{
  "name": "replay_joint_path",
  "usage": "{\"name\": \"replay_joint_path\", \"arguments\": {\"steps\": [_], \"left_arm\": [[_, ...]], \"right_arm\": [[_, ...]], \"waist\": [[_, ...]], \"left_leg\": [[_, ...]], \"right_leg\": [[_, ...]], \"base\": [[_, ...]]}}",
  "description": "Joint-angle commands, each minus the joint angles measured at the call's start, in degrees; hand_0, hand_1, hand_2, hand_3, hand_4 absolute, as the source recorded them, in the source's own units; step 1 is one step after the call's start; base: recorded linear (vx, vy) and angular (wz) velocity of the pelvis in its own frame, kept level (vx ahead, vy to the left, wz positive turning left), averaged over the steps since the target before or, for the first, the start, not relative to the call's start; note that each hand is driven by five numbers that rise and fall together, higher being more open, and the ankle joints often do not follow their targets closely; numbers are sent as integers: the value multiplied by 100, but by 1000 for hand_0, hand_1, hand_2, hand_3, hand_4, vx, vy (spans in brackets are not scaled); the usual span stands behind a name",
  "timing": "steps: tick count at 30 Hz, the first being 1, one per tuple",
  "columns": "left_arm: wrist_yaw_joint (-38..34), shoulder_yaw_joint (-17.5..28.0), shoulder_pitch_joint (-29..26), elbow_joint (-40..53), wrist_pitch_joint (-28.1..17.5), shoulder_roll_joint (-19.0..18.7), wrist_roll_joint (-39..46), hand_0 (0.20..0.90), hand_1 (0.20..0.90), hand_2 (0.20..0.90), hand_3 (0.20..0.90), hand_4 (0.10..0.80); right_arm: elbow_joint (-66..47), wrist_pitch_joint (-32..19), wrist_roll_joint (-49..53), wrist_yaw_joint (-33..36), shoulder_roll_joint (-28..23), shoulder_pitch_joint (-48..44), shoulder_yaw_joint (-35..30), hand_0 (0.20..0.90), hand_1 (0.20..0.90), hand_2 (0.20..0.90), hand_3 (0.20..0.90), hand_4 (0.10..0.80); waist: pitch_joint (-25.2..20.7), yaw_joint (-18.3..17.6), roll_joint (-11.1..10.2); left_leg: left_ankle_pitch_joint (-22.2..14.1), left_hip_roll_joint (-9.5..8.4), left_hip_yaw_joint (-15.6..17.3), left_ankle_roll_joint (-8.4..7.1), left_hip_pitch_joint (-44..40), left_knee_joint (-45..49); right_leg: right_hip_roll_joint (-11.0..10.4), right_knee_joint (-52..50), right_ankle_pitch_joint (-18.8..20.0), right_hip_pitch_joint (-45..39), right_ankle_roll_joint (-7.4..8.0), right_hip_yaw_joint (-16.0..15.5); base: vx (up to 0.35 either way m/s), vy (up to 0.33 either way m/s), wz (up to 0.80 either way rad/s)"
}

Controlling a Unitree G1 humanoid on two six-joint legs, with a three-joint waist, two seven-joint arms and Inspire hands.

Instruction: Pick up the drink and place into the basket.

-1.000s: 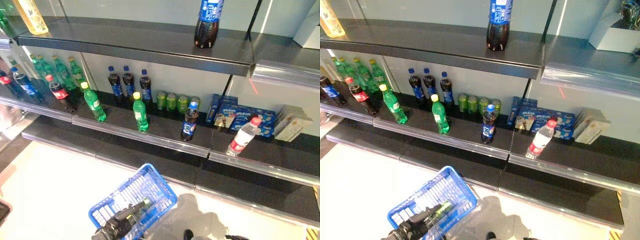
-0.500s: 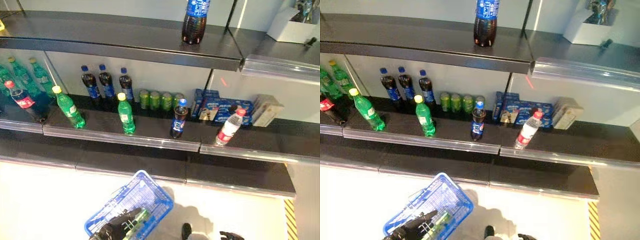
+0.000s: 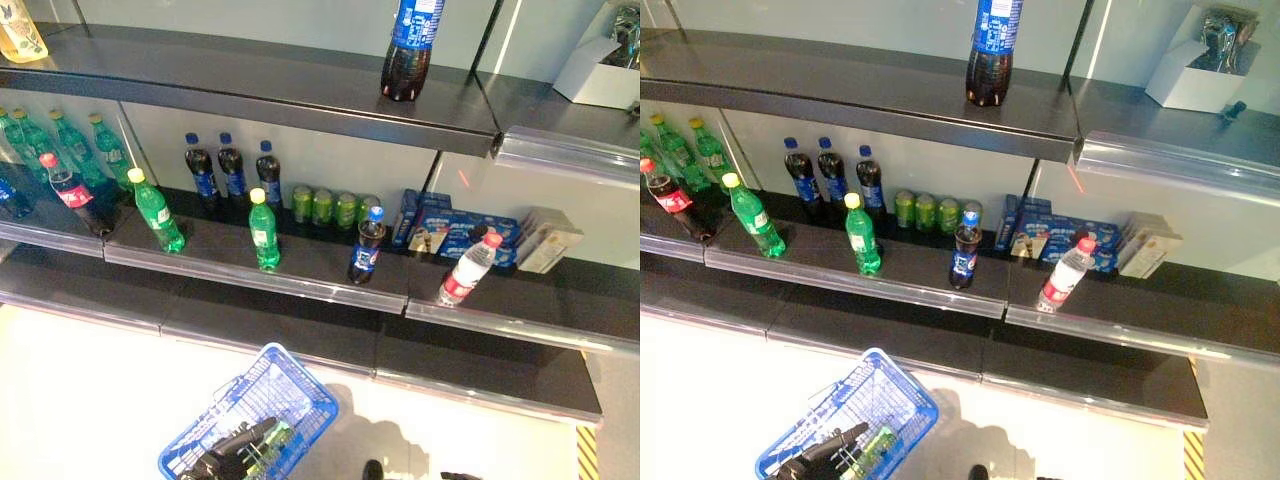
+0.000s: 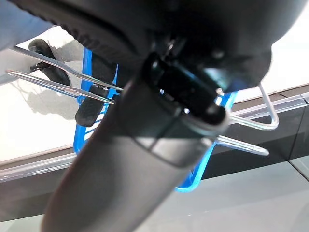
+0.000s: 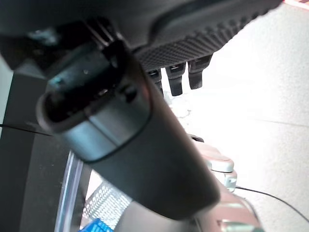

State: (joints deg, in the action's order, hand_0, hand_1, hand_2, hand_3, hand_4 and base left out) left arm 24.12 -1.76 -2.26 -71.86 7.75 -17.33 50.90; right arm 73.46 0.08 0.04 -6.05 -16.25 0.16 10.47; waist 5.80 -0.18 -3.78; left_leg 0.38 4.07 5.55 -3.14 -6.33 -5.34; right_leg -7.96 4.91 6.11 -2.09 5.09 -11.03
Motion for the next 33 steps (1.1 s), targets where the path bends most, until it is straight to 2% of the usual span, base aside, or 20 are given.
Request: {"name": "replay_joint_path", "arguments": {"steps": [1, 4, 8, 12, 16, 20, 23, 25, 27, 30, 33], "left_arm": [[412, -266, -599, 456, -175, 163, 434, 300, 300, 300, 200, 100], [330, -405, -942, 653, -242, 200, 630, 300, 300, 300, 200, 100], [284, -612, -1222, 732, -279, 199, 822, 300, 300, 300, 200, 100], [264, -682, -1508, 685, -338, 157, 1038, 300, 300, 300, 200, 100], [298, -730, -1626, 620, -342, 132, 1034, 300, 300, 300, 200, 100], [352, -757, -1653, 601, -392, 97, 1025, 300, 300, 300, 200, 100], [325, -745, -1673, 659, -371, 82, 996, 300, 300, 300, 200, 100], [295, -774, -1652, 734, -367, 63, 1009, 300, 300, 300, 200, 100], [242, -811, -1634, 840, -328, -12, 983, 300, 300, 300, 200, 100], [156, -890, -1548, 989, -360, -83, 961, 300, 300, 300, 200, 100], [33, -923, -1332, 1271, -396, -131, 1059, 300, 300, 300, 200, 100]], "right_arm": [[-27, -1, 14, 80, -286, -577, 370, 900, 900, 900, 900, 800], [-97, -19, 199, 172, -344, -930, 525, 900, 900, 900, 900, 800], [-100, -106, 250, 172, -480, -1156, 629, 900, 900, 900, 900, 800], [-208, -176, 441, 187, -585, -1374, 743, 900, 900, 900, 900, 800], [-277, -326, 623, 254, -637, -1429, 741, 900, 900, 900, 900, 800], [-335, -610, 738, 423, -644, -1559, 720, 900, 900, 900, 900, 800], [-462, -906, 897, 568, -645, -1612, 718, 900, 900, 900, 900, 800], [-678, -1285, 938, 736, -632, -1652, 741, 900, 900, 900, 900, 800], [-1071, -1570, 998, 925, -648, -1690, 794, 900, 900, 900, 900, 800], [-2046, -1678, 977, 1168, -740, -1735, 859, 900, 900, 900, 900, 800], [-3552, -1641, 895, 1380, -921, -1604, 888, 900, 900, 900, 900, 800]], "waist": [[432, 126, 341], [844, 164, 363], [1145, 105, 388], [1358, 134, 368], [1509, 132, 322], [1582, 142, 270], [1566, 158, 252], [1546, 171, 226], [1552, 184, 181], [1580, 174, 110], [1624, 128, 44]], "left_leg": [[183, 31, -18, -52, 786, 34], [395, 16, -94, -97, 1320, 34], [465, -49, -161, -120, 1593, 34], [516, -112, -211, -113, 1741, 172], [283, -141, -315, -149, 2179, 1034], [-34, -76, -314, -144, 2698, 2003], [-181, -51, -357, -107, 2884, 2305], [-260, -52, -363, -81, 2927, 2397], [-306, -24, -367, -51, 2941, 2448], [-320, 18, -348, -26, 2938, 2468], [-334, 38, -360, -13, 2857, 2440]], "right_leg": [[-28, -460, -370, 376, 312, 39], [32, -389, -227, 792, 255, 40], [44, -288, -119, 1063, 234, 91], [54, -643, -266, 1337, 161, 143], [-37, -1283, -505, 1658, 104, 109], [-140, -2066, -802, 2111, 44, 92], [-191, -2394, -926, 2311, 29, 132], [-190, -2537, -967, 2417, 51, 179], [-203, -2631, -980, 2470, 84, 193], [-187, -2653, -946, 2488, 121, 199], [-128, -2616, -938, 2408, 145, 247]], "base": [[-330, 5, -3], [-351, -36, 9], [-176, -16, 23], [-151, -42, 5], [-119, -74, 7], [-92, -41, 12], [-40, -18, 4], [-23, -33, 7], [-24, -70, 9], [-8, -75, 2], [13, -52, -2]]}}
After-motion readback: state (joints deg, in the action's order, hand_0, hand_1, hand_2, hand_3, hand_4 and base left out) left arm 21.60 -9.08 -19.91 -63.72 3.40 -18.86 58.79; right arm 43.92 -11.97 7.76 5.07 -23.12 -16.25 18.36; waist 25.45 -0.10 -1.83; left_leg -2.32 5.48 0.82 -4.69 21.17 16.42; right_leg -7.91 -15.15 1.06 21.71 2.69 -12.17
